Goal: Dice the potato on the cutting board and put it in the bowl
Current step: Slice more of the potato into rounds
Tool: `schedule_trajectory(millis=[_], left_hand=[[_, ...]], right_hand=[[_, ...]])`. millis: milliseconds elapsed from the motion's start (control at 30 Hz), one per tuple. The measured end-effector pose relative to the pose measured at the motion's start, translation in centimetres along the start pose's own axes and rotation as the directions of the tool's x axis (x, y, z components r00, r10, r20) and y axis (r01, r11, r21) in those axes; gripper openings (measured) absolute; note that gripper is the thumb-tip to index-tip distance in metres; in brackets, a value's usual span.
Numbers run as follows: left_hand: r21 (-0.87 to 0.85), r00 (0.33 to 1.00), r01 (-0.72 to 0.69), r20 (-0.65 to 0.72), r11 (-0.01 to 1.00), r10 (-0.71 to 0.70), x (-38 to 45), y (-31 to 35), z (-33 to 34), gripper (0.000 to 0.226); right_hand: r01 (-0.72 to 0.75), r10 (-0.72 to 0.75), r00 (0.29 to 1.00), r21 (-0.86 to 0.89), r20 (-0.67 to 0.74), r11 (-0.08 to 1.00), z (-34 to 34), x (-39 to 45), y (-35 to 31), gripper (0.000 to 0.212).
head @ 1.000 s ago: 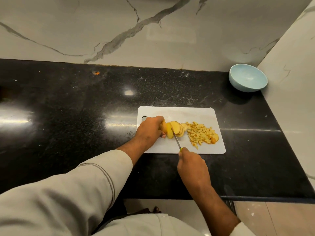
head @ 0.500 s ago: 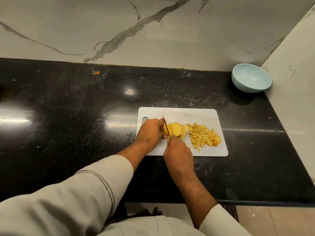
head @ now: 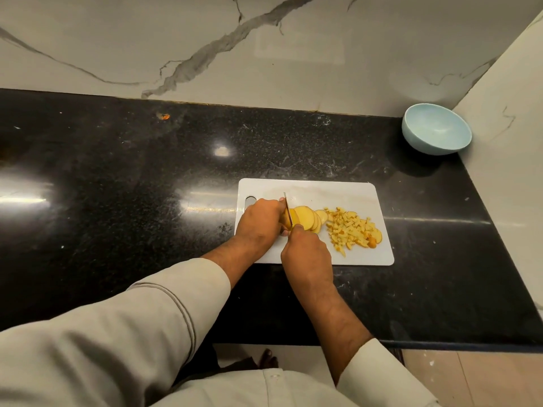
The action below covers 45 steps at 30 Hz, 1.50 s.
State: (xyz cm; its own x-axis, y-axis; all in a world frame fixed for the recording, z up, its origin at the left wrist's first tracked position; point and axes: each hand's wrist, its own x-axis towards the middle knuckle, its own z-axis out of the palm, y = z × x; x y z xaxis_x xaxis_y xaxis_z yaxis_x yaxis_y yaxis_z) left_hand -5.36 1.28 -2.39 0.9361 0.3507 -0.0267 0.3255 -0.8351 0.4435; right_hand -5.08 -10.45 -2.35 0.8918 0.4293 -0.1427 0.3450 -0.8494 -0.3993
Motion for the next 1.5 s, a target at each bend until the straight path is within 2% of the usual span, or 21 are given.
schedule_trajectory(millis=[67, 133, 200, 367, 533, 633, 767, 867, 1000, 1067, 1200, 1400, 1500], left_hand=[[0.010, 1.000, -0.021, 0.000, 1.000, 0.021, -0.1, 0.0, 0.0, 0.034], [0.005, 1.000, -0.020, 0.005, 1.000, 0.020, -0.3, 0.0, 0.0, 0.029], [-0.004, 1.000, 0.019, 0.014, 1.000, -0.019, -0.2, -0.1, -0.1, 0.023], [-0.024, 0.981, 0.116, 0.158, 0.993, -0.111, 1.0, -0.2, -1.2, 0.017], [-0.015, 0.988, 0.045, 0.149, 0.999, -0.042, 0.6, -0.1, -1.0, 0.015], [-0.020, 0.984, 0.074, 0.162, 0.997, -0.070, 0.6, -0.4, -1.6, 0.014], [0.050, 0.983, 0.028, 0.182, 0.998, -0.036, 0.7, -0.2, -1.5, 0.040], [0.089, 0.981, -0.039, 0.191, 0.995, 0.021, 0.7, -0.2, -1.5, 0.040], [0.085, 0.981, -0.003, 0.193, 0.996, -0.014, 0.8, -0.3, -1.7, 0.032], [0.068, 0.982, 0.008, 0.189, 0.998, -0.021, 0.7, -0.5, -1.6, 0.035], [0.092, 0.981, -0.022, 0.196, 0.995, 0.004, 0.4, -0.2, -1.5, 0.043], [0.061, 0.980, 0.024, 0.194, 0.998, -0.036, 0.4, -0.3, -1.9, 0.037], [0.067, 0.979, 0.012, 0.204, 0.998, -0.025, 0.3, -0.2, -2.0, 0.043]], right_hand=[[-0.003, 0.003, 0.999, -0.015, 0.036, 1.000, -0.5, 0.6, -0.3, 0.010], [0.006, -0.005, 0.996, -0.022, 0.087, 1.000, -1.0, 1.5, -0.9, 0.021], [0.026, -0.020, 0.992, -0.042, 0.123, 0.999, -1.5, 2.3, -1.6, 0.022], [0.043, -0.027, 0.988, -0.104, 0.154, 0.994, -2.0, 1.6, -1.6, 0.013], [0.058, -0.042, 0.983, -0.083, 0.177, 0.995, -2.4, 2.1, -2.1, 0.014], [0.091, -0.071, 0.981, -0.101, 0.181, 0.991, -2.3, 2.5, -2.3, 0.016], [0.039, -0.019, 0.980, -0.095, 0.197, 0.995, -1.6, 0.8, -1.0, 0.013], [0.021, -0.015, 0.983, -0.031, 0.182, 0.999, -1.1, 1.3, -1.0, 0.013], [-0.048, 0.048, 0.982, -0.002, 0.185, 0.999, -0.4, 1.1, -0.3, 0.022], [-0.056, 0.061, 0.980, -0.031, 0.188, 0.998, 0.2, -0.1, 0.5, 0.029], [-0.035, 0.038, 0.982, -0.018, 0.183, 0.999, 0.9, -0.3, 0.6, 0.014], [-0.010, 0.024, 0.981, -0.072, 0.194, 0.997, 1.7, -2.1, 2.0, 0.012], [-0.002, 0.023, 0.982, -0.111, 0.187, 0.994, 1.7, -4.7, 3.4, 0.014]])
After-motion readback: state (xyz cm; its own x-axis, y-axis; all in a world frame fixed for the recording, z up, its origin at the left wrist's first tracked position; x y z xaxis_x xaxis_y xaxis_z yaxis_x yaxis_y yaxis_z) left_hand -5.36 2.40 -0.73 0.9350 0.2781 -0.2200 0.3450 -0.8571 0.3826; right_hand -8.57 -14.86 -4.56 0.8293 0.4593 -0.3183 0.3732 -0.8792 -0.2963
